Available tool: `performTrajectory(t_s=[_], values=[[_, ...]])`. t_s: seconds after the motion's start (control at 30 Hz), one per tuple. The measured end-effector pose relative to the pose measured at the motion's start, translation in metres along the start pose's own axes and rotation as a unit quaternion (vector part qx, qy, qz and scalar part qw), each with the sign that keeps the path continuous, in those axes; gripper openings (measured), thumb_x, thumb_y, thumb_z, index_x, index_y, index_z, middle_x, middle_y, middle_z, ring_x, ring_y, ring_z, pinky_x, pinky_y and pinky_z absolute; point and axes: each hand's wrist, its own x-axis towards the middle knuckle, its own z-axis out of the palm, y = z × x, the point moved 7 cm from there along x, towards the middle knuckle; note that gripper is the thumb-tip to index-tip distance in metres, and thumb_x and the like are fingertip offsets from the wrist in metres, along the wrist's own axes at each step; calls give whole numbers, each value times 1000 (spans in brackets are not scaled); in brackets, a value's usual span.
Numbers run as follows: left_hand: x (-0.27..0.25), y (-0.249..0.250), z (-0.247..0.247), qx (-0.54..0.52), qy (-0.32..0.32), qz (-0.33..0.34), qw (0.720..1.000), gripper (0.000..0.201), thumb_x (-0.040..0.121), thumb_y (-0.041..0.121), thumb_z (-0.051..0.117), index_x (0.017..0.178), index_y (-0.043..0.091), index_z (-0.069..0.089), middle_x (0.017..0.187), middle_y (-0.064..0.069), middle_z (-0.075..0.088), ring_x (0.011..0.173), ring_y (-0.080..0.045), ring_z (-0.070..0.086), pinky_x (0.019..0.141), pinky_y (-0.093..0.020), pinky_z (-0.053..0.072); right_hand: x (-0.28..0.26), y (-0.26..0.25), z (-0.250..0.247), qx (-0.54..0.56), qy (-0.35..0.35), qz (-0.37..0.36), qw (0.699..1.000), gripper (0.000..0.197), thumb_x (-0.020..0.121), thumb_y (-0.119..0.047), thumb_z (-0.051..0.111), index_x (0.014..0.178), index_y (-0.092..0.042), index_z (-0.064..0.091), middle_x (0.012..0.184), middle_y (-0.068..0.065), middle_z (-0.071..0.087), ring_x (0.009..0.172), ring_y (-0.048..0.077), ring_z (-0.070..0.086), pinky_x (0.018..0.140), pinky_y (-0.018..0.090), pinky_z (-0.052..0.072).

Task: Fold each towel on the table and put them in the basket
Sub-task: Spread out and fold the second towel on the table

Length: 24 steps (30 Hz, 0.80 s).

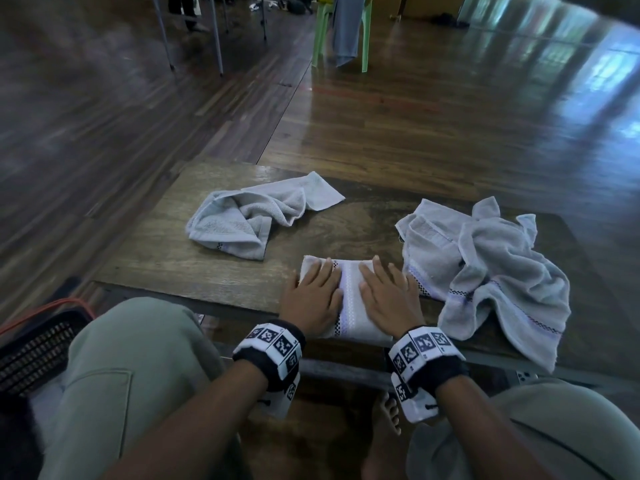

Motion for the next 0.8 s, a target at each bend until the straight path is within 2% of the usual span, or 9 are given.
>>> performTrajectory(t_s=[0.07,0.17,0.37,0.5,0.6,0.7,0.77,0.8], values=[[3,-2,5,-3,8,-12,1000,61,94,50,8,150,27,10,159,8,3,146,-12,0,116,-51,6,1,-2,2,13,-9,10,1000,51,98,-43,14,148,-32,10,159,-5,2,145,23,6,114,50,5],[6,-7,7,-11,32,-47,998,70,85,60,2,149,31,10,159,10,4,146,-14,-3,114,-55,0,3,-5,7,10,-8,20,1000,54,97,-44,15,149,-31,6,159,-4,-3,146,22,2,115,51,3],[11,-14,8,-25,33,-85,996,59,95,54,13,149,33,5,159,11,-2,146,-18,-10,114,-57,-5,7,-1,12,11,-2,33,999,57,97,-45,14,149,-29,-1,158,-7,-10,146,19,-8,115,52,-3],[13,-25,5,-18,28,-96,995,59,96,52,12,150,30,2,159,8,-6,146,-21,-12,114,-58,-7,9,8,13,5,-13,46,999,57,97,-46,10,149,-27,-6,158,-8,-13,145,18,-14,115,53,-6],[11,-34,1,-18,23,-105,994,58,97,50,13,150,30,3,159,5,-5,146,-22,-11,113,-57,-8,9,11,9,-5,2,38,999,56,98,-44,11,149,-26,-4,158,-7,-11,145,19,-11,114,54,-3],[8,-45,-6,-49,16,-131,990,54,98,44,17,149,28,13,159,3,5,147,-22,-2,113,-57,-3,8,15,1,34,15,33,999,56,99,-42,19,149,-23,6,159,-1,-6,146,22,-4,113,55,2],[2,-50,-14,-70,49,-140,986,49,97,40,22,143,23,32,154,-1,27,143,-24,19,113,-56,8,4,19,-11,85,52,53,994,53,98,-41,26,146,-20,22,157,6,9,143,26,8,112,55,6],[-1,-52,-20,-82,81,-142,983,45,96,40,25,133,22,43,144,-2,43,134,-24,35,111,-54,19,1,22,-18,105,79,66,989,50,97,-41,31,143,-19,31,153,8,21,140,28,17,111,54,10]])
